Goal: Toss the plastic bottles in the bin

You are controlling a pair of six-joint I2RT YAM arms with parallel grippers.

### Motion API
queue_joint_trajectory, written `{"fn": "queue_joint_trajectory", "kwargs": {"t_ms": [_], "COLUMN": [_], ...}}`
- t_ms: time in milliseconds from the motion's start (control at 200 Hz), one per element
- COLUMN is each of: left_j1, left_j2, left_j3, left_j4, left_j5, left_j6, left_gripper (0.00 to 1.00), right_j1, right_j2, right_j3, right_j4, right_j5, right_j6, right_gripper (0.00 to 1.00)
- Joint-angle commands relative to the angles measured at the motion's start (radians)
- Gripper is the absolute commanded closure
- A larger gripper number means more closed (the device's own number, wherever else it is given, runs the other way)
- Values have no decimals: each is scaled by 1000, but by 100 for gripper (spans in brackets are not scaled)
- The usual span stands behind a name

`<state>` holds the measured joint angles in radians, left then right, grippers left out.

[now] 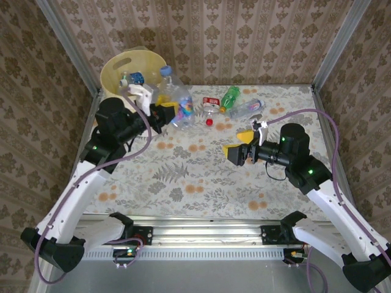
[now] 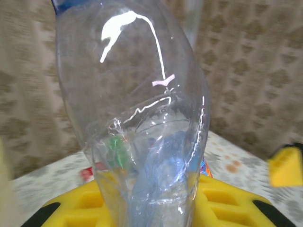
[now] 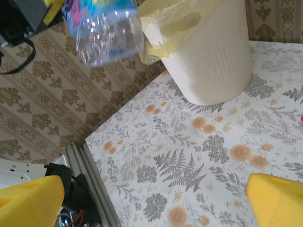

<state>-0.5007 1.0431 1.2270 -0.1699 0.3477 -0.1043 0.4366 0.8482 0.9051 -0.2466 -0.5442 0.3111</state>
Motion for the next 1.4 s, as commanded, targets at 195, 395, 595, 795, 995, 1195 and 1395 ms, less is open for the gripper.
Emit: {"fn": "queue_joint_trajectory", "kwargs": {"t_ms": [195, 395, 595, 795, 995, 1195, 1395], "left_j1": [104, 130, 140, 144, 152, 157, 177], "left_j2": [-92, -138, -143, -131, -78, -36, 31], "left_j3": [58, 52, 56, 12, 26, 49, 104], "left_j4": [-32, 77, 204, 390, 453, 465, 405], "left_j5": [-222, -319, -367, -398, -396, -391, -380], "left_j6": [161, 268, 359, 405, 391, 387, 358], "left_gripper": [100, 100, 100, 100, 100, 100, 100], "right_j1": [2, 1, 1, -1, -1, -1, -1], "right_j2": [4, 28, 54, 57, 37, 28, 31], "right_j3": [83, 122, 153, 170, 167, 164, 168], "right_j4": [-91, -137, -155, -173, -196, -206, -208], "right_j5": [25, 34, 43, 68, 81, 90, 88], "right_j6": [-59, -97, -109, -118, -132, -144, -151], "right_gripper": [0, 0, 0, 0, 0, 0, 0]}}
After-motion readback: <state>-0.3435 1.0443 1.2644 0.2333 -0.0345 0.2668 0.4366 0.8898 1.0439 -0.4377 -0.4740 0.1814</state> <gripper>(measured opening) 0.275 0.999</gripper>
